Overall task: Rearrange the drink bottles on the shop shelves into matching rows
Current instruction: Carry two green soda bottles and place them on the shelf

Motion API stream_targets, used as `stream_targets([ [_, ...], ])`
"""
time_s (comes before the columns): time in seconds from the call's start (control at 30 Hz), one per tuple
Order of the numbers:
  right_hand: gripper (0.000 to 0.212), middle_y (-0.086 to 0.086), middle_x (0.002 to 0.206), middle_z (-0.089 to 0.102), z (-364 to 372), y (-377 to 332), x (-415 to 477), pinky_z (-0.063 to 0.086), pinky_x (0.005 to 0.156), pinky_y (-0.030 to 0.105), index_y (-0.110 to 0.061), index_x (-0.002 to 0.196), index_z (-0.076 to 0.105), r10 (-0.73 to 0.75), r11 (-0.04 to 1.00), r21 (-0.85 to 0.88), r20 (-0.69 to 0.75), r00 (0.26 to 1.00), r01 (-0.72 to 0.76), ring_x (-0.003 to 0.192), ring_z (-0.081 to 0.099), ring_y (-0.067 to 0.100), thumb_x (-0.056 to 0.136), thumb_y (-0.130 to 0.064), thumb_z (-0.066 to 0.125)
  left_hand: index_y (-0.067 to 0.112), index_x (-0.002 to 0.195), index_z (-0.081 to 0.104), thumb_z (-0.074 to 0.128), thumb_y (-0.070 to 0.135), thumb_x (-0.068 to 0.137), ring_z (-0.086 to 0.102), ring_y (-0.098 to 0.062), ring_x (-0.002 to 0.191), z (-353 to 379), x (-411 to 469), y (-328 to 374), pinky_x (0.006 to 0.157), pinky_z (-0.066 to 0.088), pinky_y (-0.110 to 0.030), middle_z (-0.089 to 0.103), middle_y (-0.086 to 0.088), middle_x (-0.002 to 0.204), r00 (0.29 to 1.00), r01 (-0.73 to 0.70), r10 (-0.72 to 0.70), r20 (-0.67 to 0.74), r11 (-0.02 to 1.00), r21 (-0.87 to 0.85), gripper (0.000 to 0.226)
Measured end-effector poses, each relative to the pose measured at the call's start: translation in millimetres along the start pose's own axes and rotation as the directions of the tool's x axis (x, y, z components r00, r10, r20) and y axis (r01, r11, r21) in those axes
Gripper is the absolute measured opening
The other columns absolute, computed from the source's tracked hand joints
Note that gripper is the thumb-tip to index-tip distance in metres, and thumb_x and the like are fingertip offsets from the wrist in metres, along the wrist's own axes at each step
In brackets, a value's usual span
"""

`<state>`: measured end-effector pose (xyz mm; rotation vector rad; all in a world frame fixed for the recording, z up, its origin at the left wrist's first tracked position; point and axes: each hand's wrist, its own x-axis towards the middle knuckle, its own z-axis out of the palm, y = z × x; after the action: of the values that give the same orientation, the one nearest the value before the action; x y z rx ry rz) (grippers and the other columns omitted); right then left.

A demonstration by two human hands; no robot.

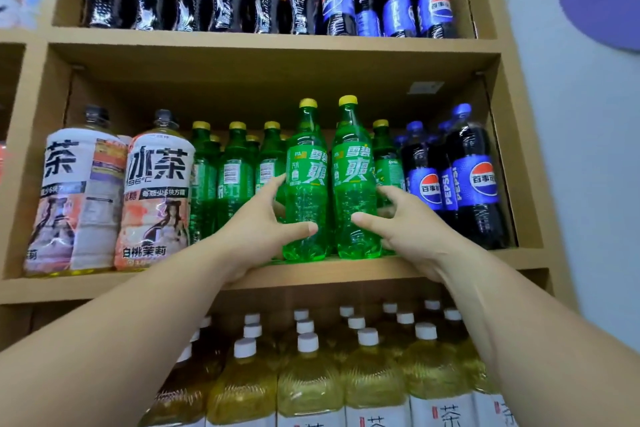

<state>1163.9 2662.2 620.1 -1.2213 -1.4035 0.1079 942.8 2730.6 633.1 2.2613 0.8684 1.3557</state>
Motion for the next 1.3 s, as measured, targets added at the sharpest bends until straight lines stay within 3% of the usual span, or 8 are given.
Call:
stream_targets([
  [0.2, 0.076, 0.010, 0.143, 0.056, 7, -4, -1, 0.052, 0.106, 0.051, -0.026, 0.154, 0.040, -0.012, 0.996, -0.089, -0.062, 0.998, 0.006, 0.119, 0.059, 0.024, 0.090, -0.039, 0.078, 0.036, 0.162, 0.014, 0.080, 0.030, 0.088, 0.065, -0.023, 0.104, 4, 1, 1, 0.088, 0.061, -0.042, 0.045, -0.014, 0.154, 0.999, 0.040, -0.040, 0.002, 0.999, 0.006, 0.100],
  [0.37, 0.081, 0.009, 0.145, 0.057, 12, -9, 0, 0.045, 0.102, 0.037, -0.024, 0.157, 0.034, -0.021, 0.964, -0.268, -0.084, 0.996, -0.002, 0.125, 0.058, 0.026, 0.091, -0.048, 0.074, 0.035, 0.163, 0.012, 0.077, 0.034, 0.091, 0.070, -0.024, 0.094, 6, 4, 0, 0.088, 0.061, -0.042, 0.050, -0.008, 0.145, 0.998, 0.062, -0.062, -0.011, 0.995, 0.076, 0.097],
  [0.57, 0.083, 0.008, 0.142, 0.058, 15, -9, 4, 0.043, 0.093, 0.034, -0.024, 0.159, 0.031, 0.005, 0.941, -0.337, -0.085, 0.996, -0.033, 0.125, 0.058, 0.027, 0.092, -0.052, 0.072, 0.034, 0.163, 0.011, 0.077, 0.040, 0.090, 0.069, -0.025, 0.095, 5, 8, -5, 0.088, 0.061, -0.044, 0.060, -0.005, 0.125, 0.999, 0.047, -0.043, -0.033, 0.991, 0.128, 0.099],
  [0.7, 0.084, 0.008, 0.145, 0.058, 18, -9, 2, 0.045, 0.101, 0.039, -0.023, 0.157, 0.033, -0.010, 0.932, -0.360, -0.126, 0.992, -0.037, 0.129, 0.056, 0.029, 0.090, -0.054, 0.072, 0.026, 0.165, 0.012, 0.075, 0.047, 0.090, 0.058, -0.028, 0.126, 8, 6, -4, 0.107, 0.047, -0.040, 0.056, -0.008, 0.146, 0.997, 0.026, -0.011, -0.070, 0.977, 0.214, 0.100],
  [0.87, 0.058, 0.002, 0.130, 0.061, 23, -3, -30, 0.051, 0.104, 0.046, -0.024, 0.140, 0.054, -0.287, 0.953, -0.202, -0.381, 0.879, 0.224, 0.122, 0.059, 0.019, 0.090, -0.047, 0.072, 0.020, 0.162, 0.026, 0.068, 0.038, 0.097, 0.050, -0.023, 0.137, 12, -36, 0, 0.114, 0.042, -0.045, 0.050, -0.002, 0.153, 0.930, -0.113, 0.194, -0.312, 0.959, 0.259, 0.079],
  [0.97, 0.044, 0.002, 0.127, 0.062, 51, 3, -71, 0.052, 0.100, 0.039, -0.024, 0.130, 0.060, -0.404, 0.914, -0.166, -0.436, 0.804, 0.369, 0.120, 0.060, 0.015, 0.091, -0.043, 0.069, 0.019, 0.156, 0.038, 0.070, 0.030, 0.096, 0.048, -0.018, 0.137, 0, -96, -24, 0.115, 0.041, -0.041, 0.053, 0.000, 0.148, 0.888, -0.210, 0.305, -0.344, 0.935, 0.287, 0.068],
  [1.13, 0.025, -0.006, 0.121, 0.062, 152, 5, -144, 0.051, 0.102, 0.045, -0.049, 0.116, 0.056, -0.383, 0.917, 0.015, -0.242, 0.891, 0.398, 0.116, 0.062, 0.017, 0.094, -0.047, 0.068, 0.014, 0.138, 0.058, 0.074, 0.027, 0.090, 0.056, -0.015, 0.123, -62, -200, -101, 0.107, 0.043, -0.026, 0.064, 0.000, 0.130, 0.871, -0.123, 0.340, -0.355, 0.850, 0.512, 0.052],
  [1.3, 0.020, -0.012, 0.103, 0.061, 262, 0, -204, 0.041, 0.085, 0.005, -0.033, 0.106, 0.063, -0.390, 0.919, 0.103, 0.121, 0.913, 0.379, 0.101, 0.056, -0.007, 0.088, -0.035, 0.071, 0.013, 0.127, 0.064, 0.066, 0.042, 0.089, 0.059, -0.025, 0.115, -129, -308, -190, 0.097, 0.041, -0.028, 0.066, -0.005, 0.120, 0.962, 0.158, 0.037, -0.270, 0.732, 0.662, 0.047],
])
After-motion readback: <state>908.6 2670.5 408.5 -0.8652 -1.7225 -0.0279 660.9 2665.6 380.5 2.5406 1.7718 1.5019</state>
